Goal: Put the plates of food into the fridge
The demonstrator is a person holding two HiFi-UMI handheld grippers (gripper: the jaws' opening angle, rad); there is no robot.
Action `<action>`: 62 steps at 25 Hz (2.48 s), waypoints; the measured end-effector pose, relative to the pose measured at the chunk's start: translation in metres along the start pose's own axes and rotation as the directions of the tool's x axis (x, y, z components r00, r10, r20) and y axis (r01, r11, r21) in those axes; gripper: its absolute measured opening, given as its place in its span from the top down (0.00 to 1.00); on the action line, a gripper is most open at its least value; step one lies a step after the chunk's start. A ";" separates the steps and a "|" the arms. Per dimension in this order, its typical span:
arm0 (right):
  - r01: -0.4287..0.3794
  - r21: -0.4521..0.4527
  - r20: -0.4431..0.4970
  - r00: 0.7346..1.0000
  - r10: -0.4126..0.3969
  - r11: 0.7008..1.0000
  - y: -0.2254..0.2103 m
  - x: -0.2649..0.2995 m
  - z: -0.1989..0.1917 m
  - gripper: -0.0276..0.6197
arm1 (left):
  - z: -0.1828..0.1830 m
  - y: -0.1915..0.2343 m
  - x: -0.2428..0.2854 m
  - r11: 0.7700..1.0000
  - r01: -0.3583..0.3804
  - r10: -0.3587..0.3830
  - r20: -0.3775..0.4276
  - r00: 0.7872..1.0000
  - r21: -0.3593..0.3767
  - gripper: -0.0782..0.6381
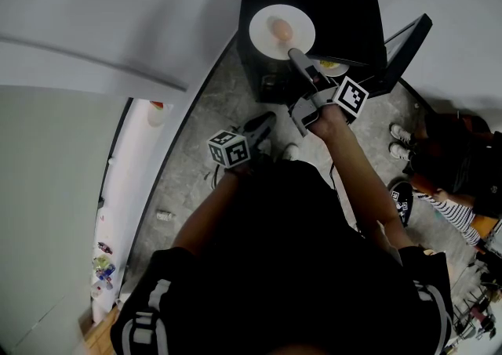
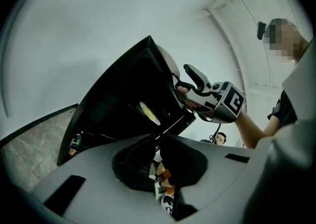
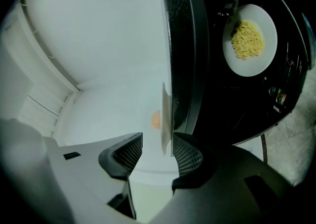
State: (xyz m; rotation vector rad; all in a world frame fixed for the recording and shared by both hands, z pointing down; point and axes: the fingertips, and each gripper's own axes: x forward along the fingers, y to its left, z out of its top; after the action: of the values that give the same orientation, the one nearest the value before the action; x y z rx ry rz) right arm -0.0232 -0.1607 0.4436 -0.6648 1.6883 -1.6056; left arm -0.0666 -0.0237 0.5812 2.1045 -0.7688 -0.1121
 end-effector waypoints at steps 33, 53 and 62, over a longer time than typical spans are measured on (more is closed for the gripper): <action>0.044 0.018 -0.077 0.996 -0.043 0.999 -0.014 -0.007 -0.014 0.89 | -0.002 0.006 0.007 1.000 0.013 -0.013 -0.015 1.000 -0.005 0.86; 0.014 -0.005 -0.110 0.994 -0.014 1.000 -0.002 -0.039 -0.038 0.89 | -0.017 -0.009 0.002 0.999 0.052 -0.052 -0.041 0.998 0.001 0.86; -0.019 -0.031 -0.125 0.992 0.015 0.999 0.020 -0.075 -0.061 0.89 | -0.034 -0.034 -0.011 0.997 0.071 -0.070 -0.051 0.996 0.019 0.86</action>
State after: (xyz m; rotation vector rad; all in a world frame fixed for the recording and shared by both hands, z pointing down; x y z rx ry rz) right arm -0.0217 -0.0625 0.4328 -0.5741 1.8082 -1.6405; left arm -0.0473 0.0209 0.5745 2.1470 -0.6687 -0.0892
